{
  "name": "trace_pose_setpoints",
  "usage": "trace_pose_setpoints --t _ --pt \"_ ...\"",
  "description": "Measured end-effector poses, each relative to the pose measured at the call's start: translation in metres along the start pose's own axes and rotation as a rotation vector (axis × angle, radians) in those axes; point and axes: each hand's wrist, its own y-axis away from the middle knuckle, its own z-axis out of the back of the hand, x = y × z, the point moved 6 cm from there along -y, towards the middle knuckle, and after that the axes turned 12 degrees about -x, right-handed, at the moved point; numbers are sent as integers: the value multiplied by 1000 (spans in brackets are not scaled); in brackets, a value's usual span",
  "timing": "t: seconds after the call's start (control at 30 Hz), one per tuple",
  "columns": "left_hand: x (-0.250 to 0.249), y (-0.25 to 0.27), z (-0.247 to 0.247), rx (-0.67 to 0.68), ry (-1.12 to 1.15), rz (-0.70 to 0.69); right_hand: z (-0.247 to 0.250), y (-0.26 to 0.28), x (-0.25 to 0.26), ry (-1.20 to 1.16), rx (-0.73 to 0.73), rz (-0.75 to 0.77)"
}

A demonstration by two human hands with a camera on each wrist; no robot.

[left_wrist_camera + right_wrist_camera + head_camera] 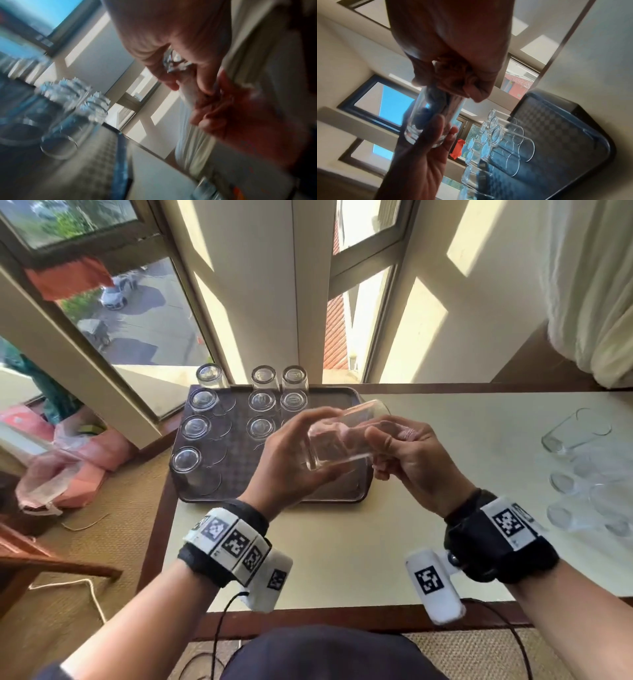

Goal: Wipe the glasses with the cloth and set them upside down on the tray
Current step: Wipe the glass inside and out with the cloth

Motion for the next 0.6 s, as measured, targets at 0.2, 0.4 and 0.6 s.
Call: trace_pose_setpoints --t 0.2,0.4,0.6 --pt "20 -1 -8 60 630 736 -7 2 14 148 76 200" --pt "-14 -2 4 43 -201 -310 6 1 -6 21 123 -85" --pt "11 13 -19 58 456 668 10 0 0 51 45 158"
